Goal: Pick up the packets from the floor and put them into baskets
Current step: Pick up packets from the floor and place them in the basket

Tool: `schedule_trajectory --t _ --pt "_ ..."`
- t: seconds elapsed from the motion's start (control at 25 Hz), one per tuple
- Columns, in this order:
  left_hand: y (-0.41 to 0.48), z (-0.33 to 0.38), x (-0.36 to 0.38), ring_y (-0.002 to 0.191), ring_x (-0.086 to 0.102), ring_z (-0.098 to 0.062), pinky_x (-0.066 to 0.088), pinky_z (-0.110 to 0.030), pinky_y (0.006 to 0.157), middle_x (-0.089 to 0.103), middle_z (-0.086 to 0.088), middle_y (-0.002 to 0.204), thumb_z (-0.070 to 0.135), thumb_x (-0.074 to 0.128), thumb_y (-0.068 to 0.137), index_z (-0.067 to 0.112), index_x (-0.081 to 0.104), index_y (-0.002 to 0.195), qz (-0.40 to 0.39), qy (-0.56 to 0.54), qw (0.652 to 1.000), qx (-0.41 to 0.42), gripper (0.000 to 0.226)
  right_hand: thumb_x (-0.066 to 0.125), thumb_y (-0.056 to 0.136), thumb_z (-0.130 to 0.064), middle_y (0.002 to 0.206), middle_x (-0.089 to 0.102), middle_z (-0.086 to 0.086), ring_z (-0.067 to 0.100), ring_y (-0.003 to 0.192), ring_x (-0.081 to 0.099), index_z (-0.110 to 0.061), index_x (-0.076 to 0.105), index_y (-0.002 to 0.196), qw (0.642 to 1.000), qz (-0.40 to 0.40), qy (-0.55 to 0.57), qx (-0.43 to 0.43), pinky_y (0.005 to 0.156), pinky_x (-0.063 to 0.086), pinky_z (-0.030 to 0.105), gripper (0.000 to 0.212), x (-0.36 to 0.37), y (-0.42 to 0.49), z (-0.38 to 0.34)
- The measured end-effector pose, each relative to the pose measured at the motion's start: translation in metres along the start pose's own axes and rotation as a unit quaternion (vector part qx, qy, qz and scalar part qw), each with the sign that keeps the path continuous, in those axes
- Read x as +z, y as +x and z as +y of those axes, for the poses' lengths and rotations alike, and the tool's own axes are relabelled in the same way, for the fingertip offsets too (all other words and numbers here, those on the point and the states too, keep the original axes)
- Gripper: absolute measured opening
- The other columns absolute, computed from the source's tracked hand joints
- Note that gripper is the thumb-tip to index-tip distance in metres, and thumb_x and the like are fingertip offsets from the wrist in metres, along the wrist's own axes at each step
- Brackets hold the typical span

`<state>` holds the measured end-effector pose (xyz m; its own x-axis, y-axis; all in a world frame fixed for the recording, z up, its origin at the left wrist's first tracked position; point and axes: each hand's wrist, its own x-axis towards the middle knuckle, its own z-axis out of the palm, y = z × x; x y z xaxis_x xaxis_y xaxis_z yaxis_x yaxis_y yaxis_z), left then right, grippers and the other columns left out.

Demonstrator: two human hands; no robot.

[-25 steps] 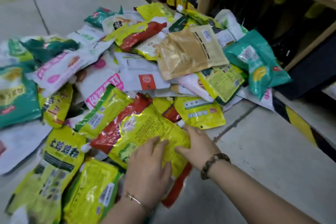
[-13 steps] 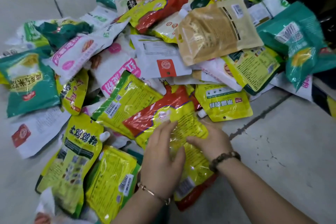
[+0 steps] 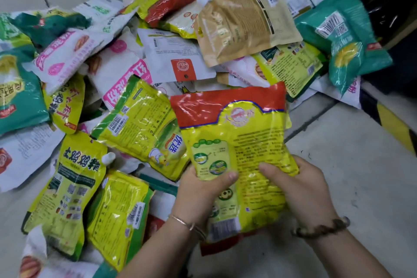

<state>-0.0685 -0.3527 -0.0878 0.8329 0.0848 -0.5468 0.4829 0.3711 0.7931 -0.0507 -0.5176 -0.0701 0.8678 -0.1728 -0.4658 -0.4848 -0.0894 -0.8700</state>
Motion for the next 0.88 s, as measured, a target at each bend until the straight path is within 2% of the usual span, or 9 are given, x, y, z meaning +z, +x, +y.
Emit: schedule_trajectory --t 0.16,0.28,0.36,0.44,0.56,0.64,0.72,0.8,0.88 --pt "-0.008 0.022 -0.018 0.072 0.069 -0.029 0.058 -0.041 0.065 0.073 -0.012 0.081 0.022 0.078 0.042 0.013 0.073 0.078 0.103 -0.015 0.994 0.019 0.037 0.073 0.074 -0.021 0.074 0.073 -0.004 0.010 0.067 0.068 -0.017 0.069 0.079 0.997 -0.083 0.010 -0.002 0.060 0.052 0.022 0.007 0.032 0.002 -0.021" --pt "-0.021 0.047 -0.041 0.070 0.070 -0.029 0.057 -0.046 0.064 0.073 -0.008 0.080 0.024 0.079 0.041 0.022 0.074 0.078 0.165 -0.022 0.985 0.049 0.038 0.059 0.082 -0.045 0.086 0.071 0.000 0.015 0.082 0.066 -0.016 0.070 0.086 0.992 -0.124 -0.005 0.026 0.078 0.049 0.032 0.031 0.056 0.020 -0.032" --pt "-0.027 0.059 -0.064 0.072 0.070 -0.031 0.057 -0.050 0.064 0.073 -0.011 0.086 0.019 0.083 0.041 0.016 0.071 0.088 0.201 -0.026 0.977 0.058 0.049 0.059 0.087 -0.033 0.091 0.071 0.003 0.017 0.086 0.065 -0.010 0.067 0.097 0.995 -0.095 -0.019 0.020 0.083 0.051 0.038 0.026 0.073 0.035 -0.035" --pt "-0.032 0.065 -0.084 0.081 0.067 -0.036 0.053 -0.059 0.073 0.071 -0.017 0.097 0.018 0.081 0.045 0.009 0.067 0.102 0.242 -0.038 0.967 0.065 0.060 0.066 0.083 -0.020 0.104 0.067 0.002 0.017 0.095 0.063 -0.013 0.060 0.115 0.990 -0.074 -0.121 -0.017 0.090 0.050 0.038 0.033 0.093 0.047 -0.035" --pt "-0.037 0.057 -0.106 0.098 0.061 -0.043 0.047 -0.065 0.084 0.063 -0.025 0.114 0.015 0.073 0.061 0.004 0.060 0.117 0.288 -0.091 0.951 0.071 0.059 0.063 0.084 -0.011 0.131 0.051 0.004 0.020 0.118 0.051 -0.018 0.046 0.132 0.944 -0.103 -0.293 -0.109 0.096 0.043 0.031 0.051 0.130 0.058 -0.033" --pt "-0.035 0.049 -0.117 0.104 0.059 -0.044 0.047 -0.062 0.087 0.061 -0.023 0.119 0.011 0.069 0.071 0.005 0.056 0.124 0.310 -0.123 0.941 0.057 0.055 0.064 0.085 -0.015 0.136 0.044 0.005 0.022 0.124 0.044 -0.019 0.042 0.135 0.917 -0.096 -0.349 -0.168 0.097 0.039 0.032 0.054 0.154 0.063 -0.035" --pt "-0.034 0.045 -0.122 0.098 0.062 -0.039 0.052 -0.056 0.082 0.061 -0.019 0.121 0.013 0.068 0.073 0.005 0.054 0.127 0.320 -0.146 0.936 0.027 0.056 0.071 0.078 -0.036 0.136 0.042 0.005 0.024 0.126 0.041 -0.019 0.038 0.135 0.899 -0.093 -0.387 -0.182 0.099 0.037 0.038 0.068 0.174 0.068 -0.035" --pt "-0.031 0.045 -0.125 0.078 0.066 -0.029 0.059 -0.043 0.064 0.064 -0.016 0.113 0.014 0.067 0.076 0.004 0.054 0.127 0.322 -0.160 0.933 0.013 0.054 0.072 0.066 -0.059 0.132 0.049 0.003 0.024 0.124 0.046 -0.021 0.036 0.132 0.892 -0.081 -0.426 -0.126 0.099 0.035 0.043 0.084 0.183 0.071 -0.031" --pt "-0.027 0.044 -0.125 0.058 0.066 -0.020 0.054 -0.030 0.047 0.070 -0.009 0.089 0.013 0.067 0.077 0.001 0.055 0.125 0.332 -0.165 0.929 0.012 0.052 0.069 0.065 -0.065 0.120 0.060 0.002 0.025 0.114 0.054 -0.021 0.043 0.122 0.885 -0.089 -0.452 -0.066 0.097 0.035 0.045 0.076 0.183 0.073 -0.025"
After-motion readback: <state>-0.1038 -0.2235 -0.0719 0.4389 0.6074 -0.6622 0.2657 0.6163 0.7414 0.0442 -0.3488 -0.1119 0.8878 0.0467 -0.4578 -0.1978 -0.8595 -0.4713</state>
